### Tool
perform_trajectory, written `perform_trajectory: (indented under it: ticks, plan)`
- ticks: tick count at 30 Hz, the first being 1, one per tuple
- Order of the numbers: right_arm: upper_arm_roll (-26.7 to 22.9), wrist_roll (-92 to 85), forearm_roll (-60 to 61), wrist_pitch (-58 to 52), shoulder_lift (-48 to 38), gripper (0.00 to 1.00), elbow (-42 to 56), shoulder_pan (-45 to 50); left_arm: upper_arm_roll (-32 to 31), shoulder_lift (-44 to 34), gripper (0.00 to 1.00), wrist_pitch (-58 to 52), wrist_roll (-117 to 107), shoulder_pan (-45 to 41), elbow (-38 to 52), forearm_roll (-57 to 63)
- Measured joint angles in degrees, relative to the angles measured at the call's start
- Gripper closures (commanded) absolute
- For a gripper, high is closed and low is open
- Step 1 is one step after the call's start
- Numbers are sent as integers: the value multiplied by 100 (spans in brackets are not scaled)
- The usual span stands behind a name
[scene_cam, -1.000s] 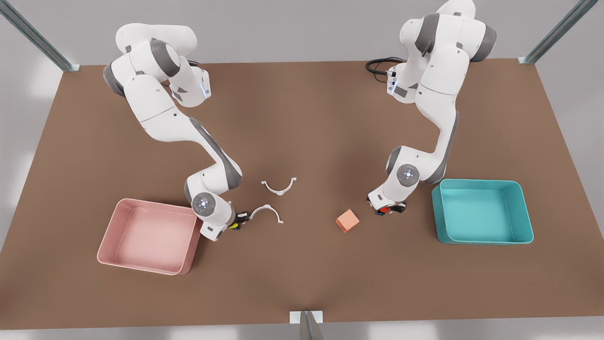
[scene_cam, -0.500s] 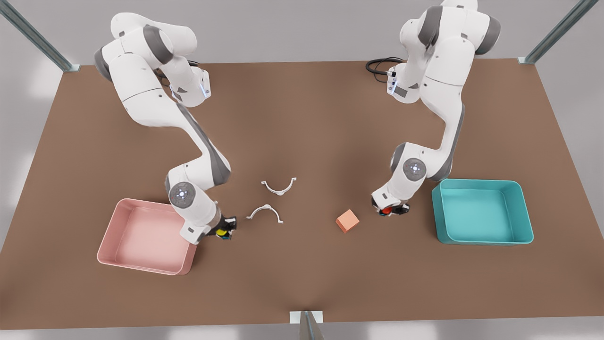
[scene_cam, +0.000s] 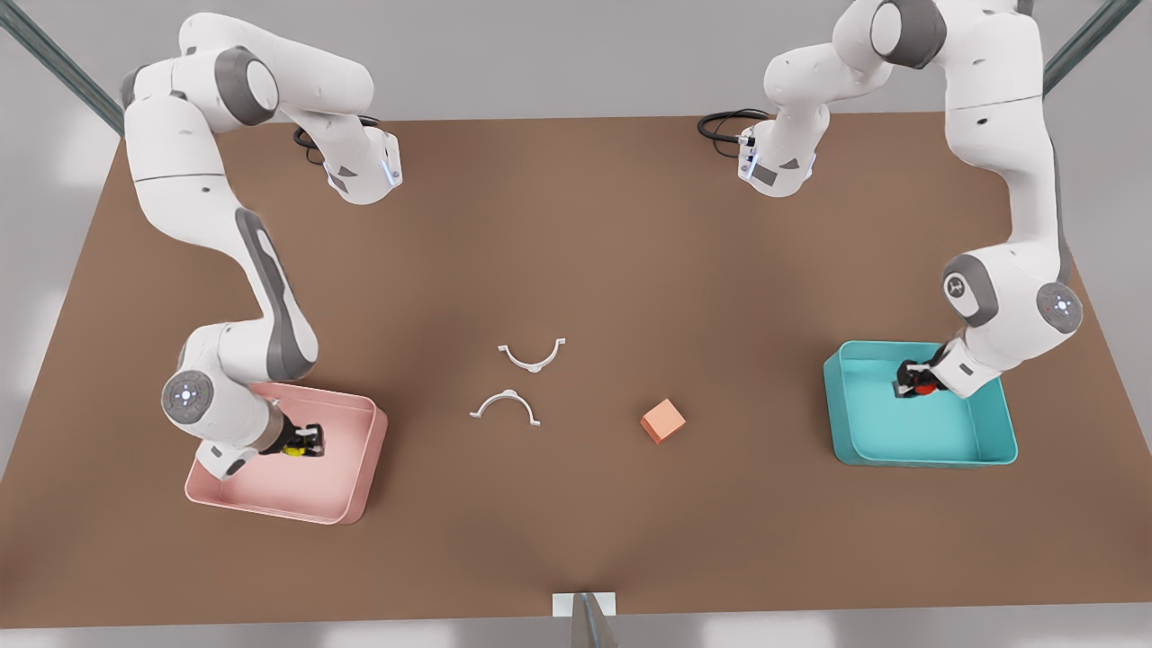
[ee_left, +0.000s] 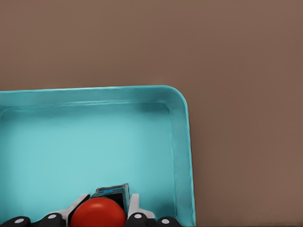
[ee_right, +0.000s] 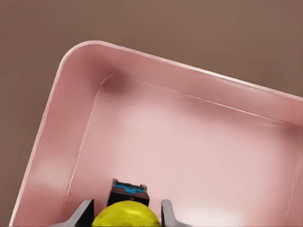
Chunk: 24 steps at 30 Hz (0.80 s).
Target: Place the red button in the blue storage box with the left arm, and place the yellow button in the pink storage box with the right arm
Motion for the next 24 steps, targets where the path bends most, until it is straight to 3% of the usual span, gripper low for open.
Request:
perform_trajectory:
  ticks: [1,4,6,9,11,16,24]
  plan:
    - [-13,-84,-5,38,59,0,23,-14,2,150,0,-34,181,16,85,-73]
    - [8,-308,-21,89,59,0,236,26,1,370,0,-112,687,22,192,-280]
    - [39,-390,-61,-369,-178,0,1141,434,-2,401,0,-148,916,7,307,-337]
    - [89,-331,-79,-1654,-1428,0,1718,813,-40,169,0,-422,751,-227,1147,-316]
    - [42,-282,67,-2171,-2407,0,775,582,-46,41,0,-1035,457,-415,2213,-138]
    - [-75,-171,204,-3147,-1885,0,1433,643,-45,-1027,0,-2687,-170,-1181,2762,633]
    - [-23,146,266,-3591,-1840,0,1495,631,-48,-912,0,-3733,-875,-1191,2786,945]
